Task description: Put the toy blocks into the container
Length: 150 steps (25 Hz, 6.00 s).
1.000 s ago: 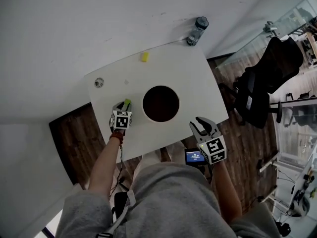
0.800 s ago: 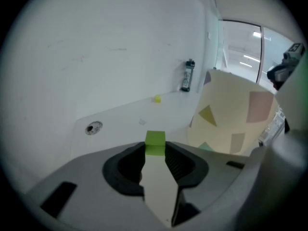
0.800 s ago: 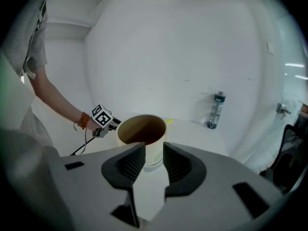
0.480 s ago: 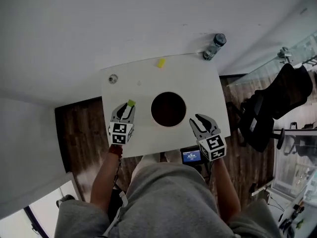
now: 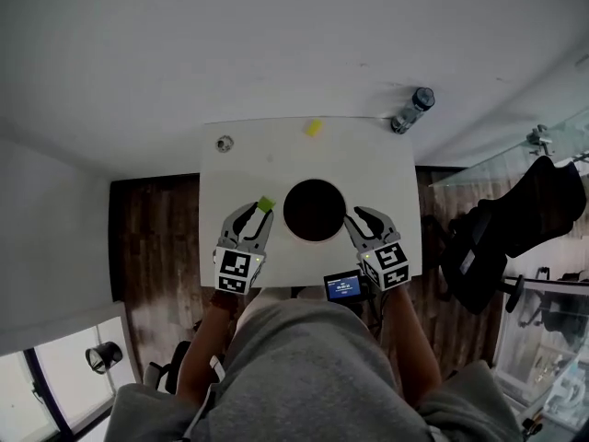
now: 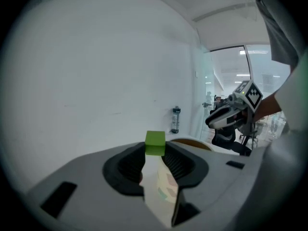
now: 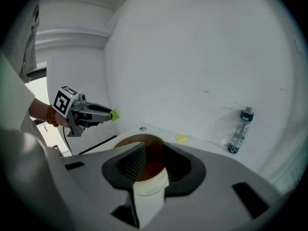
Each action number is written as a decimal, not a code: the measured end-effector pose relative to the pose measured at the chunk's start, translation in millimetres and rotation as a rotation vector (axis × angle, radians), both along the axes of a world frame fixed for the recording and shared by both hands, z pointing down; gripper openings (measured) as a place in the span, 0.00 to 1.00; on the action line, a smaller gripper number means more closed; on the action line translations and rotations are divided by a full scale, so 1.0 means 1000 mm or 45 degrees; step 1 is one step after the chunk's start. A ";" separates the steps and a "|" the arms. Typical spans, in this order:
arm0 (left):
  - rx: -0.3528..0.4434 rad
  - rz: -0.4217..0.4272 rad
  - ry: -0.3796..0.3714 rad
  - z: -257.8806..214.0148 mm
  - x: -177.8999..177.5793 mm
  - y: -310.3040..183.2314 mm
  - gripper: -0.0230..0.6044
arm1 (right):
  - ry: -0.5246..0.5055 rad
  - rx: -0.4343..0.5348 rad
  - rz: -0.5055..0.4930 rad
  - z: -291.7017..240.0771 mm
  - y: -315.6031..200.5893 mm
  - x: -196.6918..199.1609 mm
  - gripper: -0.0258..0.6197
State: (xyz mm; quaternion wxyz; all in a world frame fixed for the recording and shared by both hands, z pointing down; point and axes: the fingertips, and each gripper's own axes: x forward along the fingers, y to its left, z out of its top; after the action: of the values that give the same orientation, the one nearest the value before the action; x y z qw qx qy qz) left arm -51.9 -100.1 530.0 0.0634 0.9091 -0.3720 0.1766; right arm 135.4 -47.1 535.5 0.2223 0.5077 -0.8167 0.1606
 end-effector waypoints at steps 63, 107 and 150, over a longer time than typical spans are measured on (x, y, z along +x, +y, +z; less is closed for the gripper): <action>0.291 -0.312 -0.158 -0.048 -0.009 0.066 0.06 | 0.221 0.119 -0.416 0.104 -0.222 0.033 0.26; 0.201 -0.348 -0.082 -0.031 -0.020 0.064 0.05 | 0.030 -0.102 -0.248 0.131 -0.207 0.046 0.44; 0.192 -0.110 0.159 -0.049 -0.002 0.038 0.05 | -0.034 0.023 -0.142 -0.003 -0.025 -0.033 0.44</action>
State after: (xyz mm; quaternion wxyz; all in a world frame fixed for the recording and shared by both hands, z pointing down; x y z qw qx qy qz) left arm -54.0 -62.5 480.7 0.0255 0.9036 -0.4185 0.0882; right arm 102.1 -72.3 532.3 0.2155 0.4612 -0.8480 0.1473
